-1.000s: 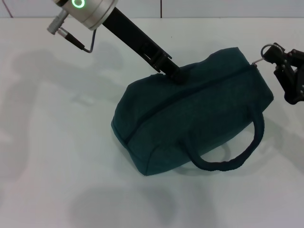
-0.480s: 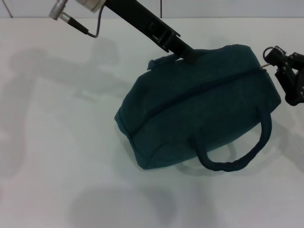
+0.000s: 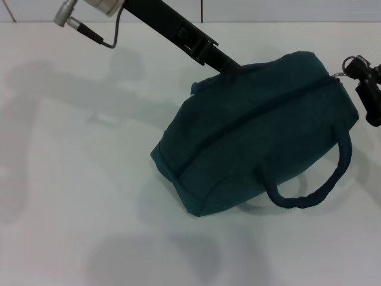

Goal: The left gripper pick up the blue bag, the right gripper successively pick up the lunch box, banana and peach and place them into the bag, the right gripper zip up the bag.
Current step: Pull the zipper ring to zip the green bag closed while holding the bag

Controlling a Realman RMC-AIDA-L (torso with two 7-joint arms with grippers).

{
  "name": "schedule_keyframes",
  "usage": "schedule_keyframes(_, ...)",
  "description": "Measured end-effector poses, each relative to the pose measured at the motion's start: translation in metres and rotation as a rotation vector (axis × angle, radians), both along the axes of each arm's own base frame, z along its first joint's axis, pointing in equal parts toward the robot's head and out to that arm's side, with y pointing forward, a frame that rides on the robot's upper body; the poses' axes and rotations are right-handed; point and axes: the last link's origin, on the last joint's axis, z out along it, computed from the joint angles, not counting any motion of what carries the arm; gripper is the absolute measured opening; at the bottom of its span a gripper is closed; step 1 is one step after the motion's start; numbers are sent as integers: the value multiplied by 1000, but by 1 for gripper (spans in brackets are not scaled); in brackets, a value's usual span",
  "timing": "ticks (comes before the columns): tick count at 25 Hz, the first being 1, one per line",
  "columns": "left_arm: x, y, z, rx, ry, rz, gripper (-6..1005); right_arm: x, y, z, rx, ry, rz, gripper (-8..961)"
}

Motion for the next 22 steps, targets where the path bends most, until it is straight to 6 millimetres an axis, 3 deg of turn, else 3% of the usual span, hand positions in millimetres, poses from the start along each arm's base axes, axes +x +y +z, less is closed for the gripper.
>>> schedule_keyframes(11, -9, 3, 4, 33, 4, 6, 40, 3, 6, -4, -8, -24, -38, 31)
schedule_keyframes(17, -13, 2, 20, 106, -50, -48, 44, 3, 6, -5, -9, -24, -38, 31)
schedule_keyframes(22, -32, -8, 29, 123, -115, -31, 189, 3, 6, -5, -8, -24, -37, 31)
